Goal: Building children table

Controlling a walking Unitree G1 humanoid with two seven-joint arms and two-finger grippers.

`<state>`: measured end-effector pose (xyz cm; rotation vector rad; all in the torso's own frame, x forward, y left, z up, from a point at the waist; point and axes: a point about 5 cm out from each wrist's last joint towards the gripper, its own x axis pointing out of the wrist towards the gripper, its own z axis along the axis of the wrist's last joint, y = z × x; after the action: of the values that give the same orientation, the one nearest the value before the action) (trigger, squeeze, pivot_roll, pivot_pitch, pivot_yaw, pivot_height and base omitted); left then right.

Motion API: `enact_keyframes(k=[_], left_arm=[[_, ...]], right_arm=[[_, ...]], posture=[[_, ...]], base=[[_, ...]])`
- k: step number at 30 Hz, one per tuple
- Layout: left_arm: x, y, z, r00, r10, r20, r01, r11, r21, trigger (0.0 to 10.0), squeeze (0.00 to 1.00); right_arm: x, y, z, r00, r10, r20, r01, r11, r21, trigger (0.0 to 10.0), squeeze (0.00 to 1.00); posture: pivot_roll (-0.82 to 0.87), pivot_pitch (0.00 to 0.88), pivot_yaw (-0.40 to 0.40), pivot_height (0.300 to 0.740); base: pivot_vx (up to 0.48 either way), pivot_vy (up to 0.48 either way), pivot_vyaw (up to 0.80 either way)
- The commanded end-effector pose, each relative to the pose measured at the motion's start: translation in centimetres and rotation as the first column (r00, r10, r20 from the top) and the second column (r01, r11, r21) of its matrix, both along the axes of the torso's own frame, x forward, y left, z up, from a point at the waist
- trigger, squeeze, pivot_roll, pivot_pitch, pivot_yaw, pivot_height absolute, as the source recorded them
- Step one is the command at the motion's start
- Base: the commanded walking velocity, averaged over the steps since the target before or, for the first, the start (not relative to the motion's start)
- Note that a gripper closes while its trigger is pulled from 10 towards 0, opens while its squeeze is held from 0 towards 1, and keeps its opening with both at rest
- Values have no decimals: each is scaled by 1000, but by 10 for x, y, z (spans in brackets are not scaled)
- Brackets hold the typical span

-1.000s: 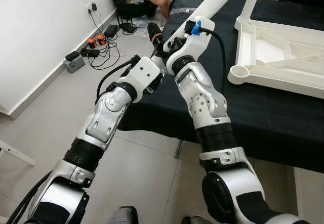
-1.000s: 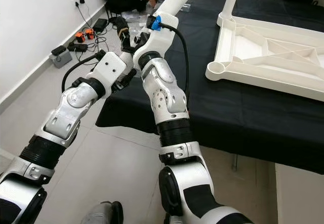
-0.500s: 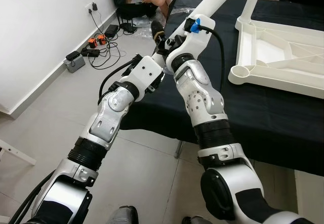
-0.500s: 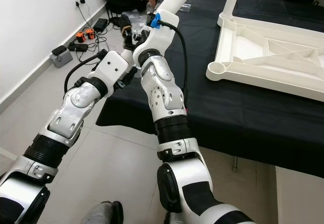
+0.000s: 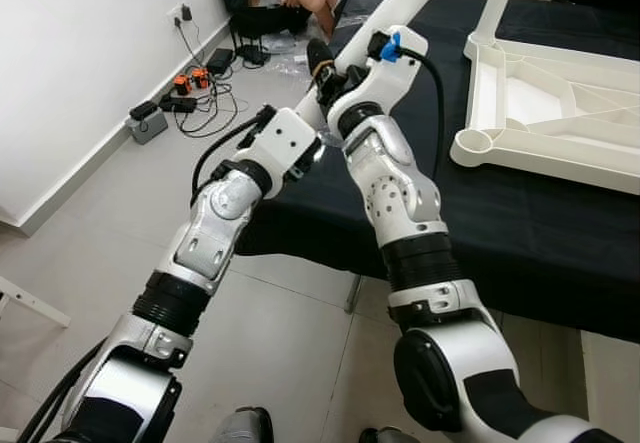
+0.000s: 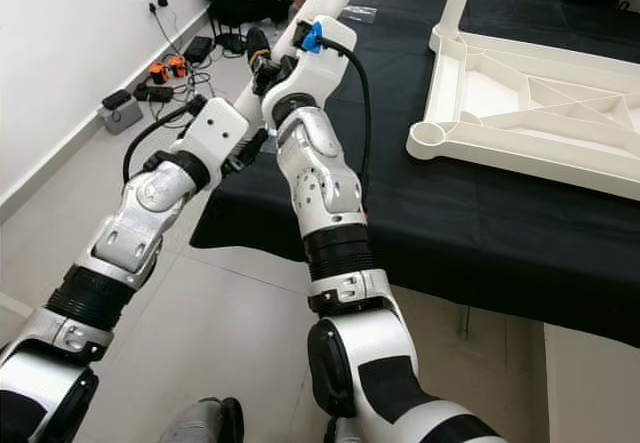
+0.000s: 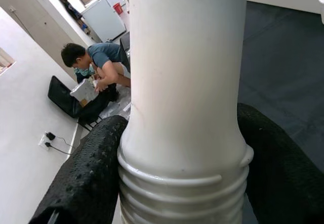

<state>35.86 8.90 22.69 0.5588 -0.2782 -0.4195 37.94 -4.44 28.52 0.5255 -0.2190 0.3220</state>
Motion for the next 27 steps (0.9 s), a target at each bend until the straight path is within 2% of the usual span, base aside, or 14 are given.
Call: enact_keyframes(k=[1, 3, 4, 5, 6, 7, 8, 9, 12, 13, 20, 27], left_arm=[[-5, -5, -3, 998, -65, 16, 64, 996, 67, 0, 0], [-5, -4, -3, 998, -65, 17, 64, 996, 67, 0, 0], [-5, -4, -3, 998, -67, 16, 66, 995, 71, 0, 0], [-5, -4, -3, 998, -67, 16, 66, 995, 71, 0, 0], [-4, -4, -3, 998, -65, 9, 65, 995, 75, 9686, 0], [-4, -5, -3, 998, -69, 8, 68, 995, 78, 10000, 0], [-4, -5, -3, 998, -69, 8, 68, 995, 78, 10000, 0], [-4, -6, -3, 997, -71, 9, 70, 994, 79, 10000, 0], [-4, -7, -3, 997, -82, 11, 81, 993, 87, 10000, 0], [-4, -7, -3, 997, -82, 13, 81, 993, 89, 10000, 0], [-3, -6, -1, 997, -75, 24, 72, 993, 92, 10000, 0], [-3, -5, -1, 997, -76, 32, 73, 992, 107, 10000, 0]], right_arm=[[1, 4, -2, 1000, -1, -10, 1, 999, -39, 6118, 0], [1, 5, -2, 1000, -2, -11, 1, 999, -46, 6118, 0], [1, 5, -1, 1000, 3, -6, -4, 999, -42, 10000, 0], [1, 5, -1, 1000, 3, -6, -4, 999, -42, 10000, 0], [1, 6, 0, 1000, 10, -2, -10, 1000, -21, 10000, 0], [1, 7, 0, 1000, 17, 3, -16, 1000, -26, 10000, 459], [1, 7, 0, 1000, 17, 3, -16, 1000, -26, 10000, 459], [0, 8, 1, 1000, 21, 14, -21, 999, -29, 10000, 1000], [0, 9, 1, 1000, 22, 23, -20, 998, -65, 10000, 1000], [0, 10, 1, 1000, 18, 21, -17, 997, -77, 10000, 0], [0, 10, 0, 1000, 22, 16, -21, 998, -66, 10000, 0], [1, 13, -2, 997, 72, -34, -72, 997, 5, 10000, 0]], posture=[[79, 120, -24, 740], [79, 120, -24, 740], [79, 119, -24, 740], [79, 119, -24, 740], [80, 117, -22, 740], [80, 117, -22, 740], [80, 117, -22, 740], [80, 117, -22, 740], [80, 114, -21, 740], [78, 114, -22, 740], [77, 110, -21, 740], [76, 109, -19, 740]], base=[[0, 0, 0], [0, 0, 0], [0, 0, 0], [0, 0, 0], [0, 0, 0], [0, 0, 0], [0, 0, 0], [0, 0, 0], [0, 0, 0], [0, 0, 0], [0, 0, 0], [0, 0, 0]])
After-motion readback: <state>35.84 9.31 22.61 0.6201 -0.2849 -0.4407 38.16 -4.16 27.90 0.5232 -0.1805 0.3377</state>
